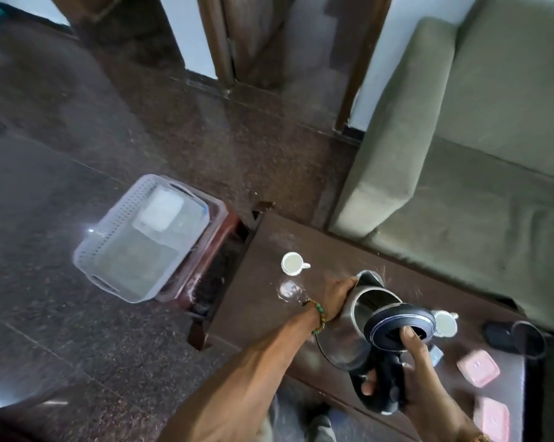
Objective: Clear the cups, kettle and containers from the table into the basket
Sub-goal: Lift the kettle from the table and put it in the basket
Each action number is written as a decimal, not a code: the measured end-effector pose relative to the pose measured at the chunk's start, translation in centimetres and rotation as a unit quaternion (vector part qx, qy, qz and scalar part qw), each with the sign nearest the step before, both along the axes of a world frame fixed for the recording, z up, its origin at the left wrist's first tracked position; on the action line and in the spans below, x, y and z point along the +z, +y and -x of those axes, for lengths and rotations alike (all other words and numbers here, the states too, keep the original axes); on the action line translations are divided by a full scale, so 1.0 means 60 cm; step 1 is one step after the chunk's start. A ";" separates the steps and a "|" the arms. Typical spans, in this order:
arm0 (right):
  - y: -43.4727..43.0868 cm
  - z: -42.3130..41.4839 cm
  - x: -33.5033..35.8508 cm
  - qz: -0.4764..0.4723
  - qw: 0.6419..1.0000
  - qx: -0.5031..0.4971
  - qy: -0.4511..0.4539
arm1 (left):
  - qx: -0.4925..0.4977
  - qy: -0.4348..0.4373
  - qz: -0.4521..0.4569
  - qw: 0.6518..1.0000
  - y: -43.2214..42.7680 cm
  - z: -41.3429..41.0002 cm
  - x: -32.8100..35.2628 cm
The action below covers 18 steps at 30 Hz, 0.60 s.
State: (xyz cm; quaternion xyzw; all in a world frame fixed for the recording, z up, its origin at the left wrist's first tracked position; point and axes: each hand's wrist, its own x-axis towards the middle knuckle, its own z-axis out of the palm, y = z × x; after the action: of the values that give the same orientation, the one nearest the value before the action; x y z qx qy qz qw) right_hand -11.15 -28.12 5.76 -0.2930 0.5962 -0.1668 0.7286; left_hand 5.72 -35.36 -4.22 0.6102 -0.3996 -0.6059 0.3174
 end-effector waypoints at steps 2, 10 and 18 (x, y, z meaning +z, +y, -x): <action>-0.001 -0.038 0.026 0.011 1.000 -0.003 -0.017 | -0.020 -0.033 0.041 0.998 0.008 -0.038 0.025; -0.006 -0.154 0.087 -0.002 0.994 0.111 -0.006 | 0.113 -0.060 0.097 0.987 0.058 -0.167 0.102; 0.031 -0.216 0.094 0.071 0.946 0.286 0.132 | 0.268 -0.016 0.053 0.962 0.138 -0.252 0.121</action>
State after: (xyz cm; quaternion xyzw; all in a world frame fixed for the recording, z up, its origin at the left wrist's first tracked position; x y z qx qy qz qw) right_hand 1.83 -26.28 11.42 -0.5216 0.5645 0.0471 0.6379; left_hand 20.84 -27.06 3.01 0.6871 -0.2581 -0.4663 0.4938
